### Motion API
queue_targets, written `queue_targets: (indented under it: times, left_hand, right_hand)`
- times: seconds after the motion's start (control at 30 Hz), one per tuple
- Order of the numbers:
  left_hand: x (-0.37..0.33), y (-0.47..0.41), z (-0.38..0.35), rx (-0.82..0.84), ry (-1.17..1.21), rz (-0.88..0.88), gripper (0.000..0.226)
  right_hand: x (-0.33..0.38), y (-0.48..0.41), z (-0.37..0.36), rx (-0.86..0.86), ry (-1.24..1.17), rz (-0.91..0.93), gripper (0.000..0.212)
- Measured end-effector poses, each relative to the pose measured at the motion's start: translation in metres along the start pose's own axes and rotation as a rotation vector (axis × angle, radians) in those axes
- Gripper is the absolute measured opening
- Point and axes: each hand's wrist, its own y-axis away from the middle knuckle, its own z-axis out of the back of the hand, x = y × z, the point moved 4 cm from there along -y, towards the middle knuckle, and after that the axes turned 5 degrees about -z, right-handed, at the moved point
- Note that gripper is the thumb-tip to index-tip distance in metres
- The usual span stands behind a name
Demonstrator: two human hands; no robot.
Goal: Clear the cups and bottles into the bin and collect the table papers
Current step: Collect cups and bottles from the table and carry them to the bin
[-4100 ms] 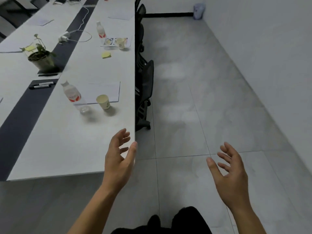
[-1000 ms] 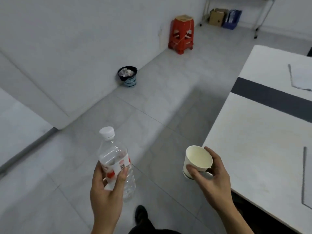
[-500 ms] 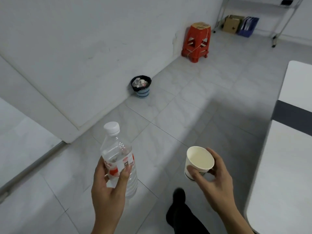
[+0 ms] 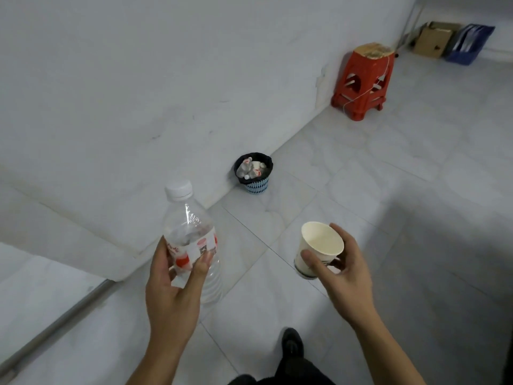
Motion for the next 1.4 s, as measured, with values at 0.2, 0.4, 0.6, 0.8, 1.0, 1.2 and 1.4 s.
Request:
queue_targets:
  times: [0.2,0.4,0.6,0.8,1.0,1.2,1.4]
  left_hand:
    - [0.025,-0.125,-0.041,-0.051,0.068,0.026,0.057]
    - [0.092,-0.266,-0.097,-0.064,0.075,0.139,0.056]
    - [0.096,-0.446,-0.160,0.028,0.116,0.115,0.048]
    - [0.084,-0.587,-0.235,0.184,0.069,0.030,0.042]
    - [0.121,-0.659,-0.336,0.215,0.048,0.136,0.053]
    - [0.144,-0.715,-0.424,0.242,-0.004,0.214,0.060]
    - [0.206,-0.760,-0.492,0.308,-0.028,0.317,0.048]
  right_hand:
    - [0.034,-0.132,-0.059,0.037,0.058,0.006,0.070]
    - [0.033,-0.269,-0.130,0.044,0.124,-0.061,0.067]
    - [0.094,-0.420,-0.196,0.011,0.140,-0.057,0.070]
    - [0.125,-0.538,-0.218,-0.078,0.100,-0.088,0.071]
    - [0.089,-0.644,-0.226,-0.047,0.077,-0.235,0.071]
    - [0.081,-0.759,-0.230,0.011,0.108,-0.305,0.070]
    - [0.034,-0.838,-0.245,0.059,0.220,-0.392,0.074]
